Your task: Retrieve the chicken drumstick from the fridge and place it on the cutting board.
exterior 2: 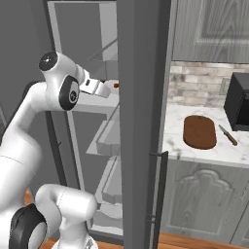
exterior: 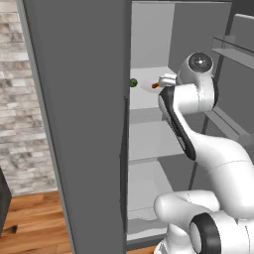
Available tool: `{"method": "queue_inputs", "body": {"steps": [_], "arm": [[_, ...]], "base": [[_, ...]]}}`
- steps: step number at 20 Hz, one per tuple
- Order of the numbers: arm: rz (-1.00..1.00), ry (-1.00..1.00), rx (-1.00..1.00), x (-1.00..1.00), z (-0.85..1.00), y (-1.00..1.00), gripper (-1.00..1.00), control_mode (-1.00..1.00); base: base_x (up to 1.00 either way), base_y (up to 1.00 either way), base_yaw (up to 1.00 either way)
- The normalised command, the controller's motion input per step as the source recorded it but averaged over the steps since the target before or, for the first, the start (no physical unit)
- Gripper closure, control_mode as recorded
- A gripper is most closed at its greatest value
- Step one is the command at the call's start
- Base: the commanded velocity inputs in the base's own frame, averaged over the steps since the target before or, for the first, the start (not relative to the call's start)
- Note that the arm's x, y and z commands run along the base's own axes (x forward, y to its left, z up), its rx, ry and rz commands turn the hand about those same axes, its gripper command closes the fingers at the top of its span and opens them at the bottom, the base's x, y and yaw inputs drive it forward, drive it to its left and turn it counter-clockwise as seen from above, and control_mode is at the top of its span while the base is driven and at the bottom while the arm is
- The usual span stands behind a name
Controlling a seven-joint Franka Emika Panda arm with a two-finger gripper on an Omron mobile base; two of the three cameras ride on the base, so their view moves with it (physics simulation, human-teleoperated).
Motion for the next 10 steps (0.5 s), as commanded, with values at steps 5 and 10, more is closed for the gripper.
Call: {"method": "queue_inputs", "body": {"steps": [5,10], "arm": [[0.00,0.00,0.00,0.22,0.00,0.00,-1.00,-1.00],[0.02,0.00,0.00,0.51,0.00,0.00,-1.00,-1.00]], "base": [[0.00,0.00,0.00],[0.00,0.00,0.00]]}}
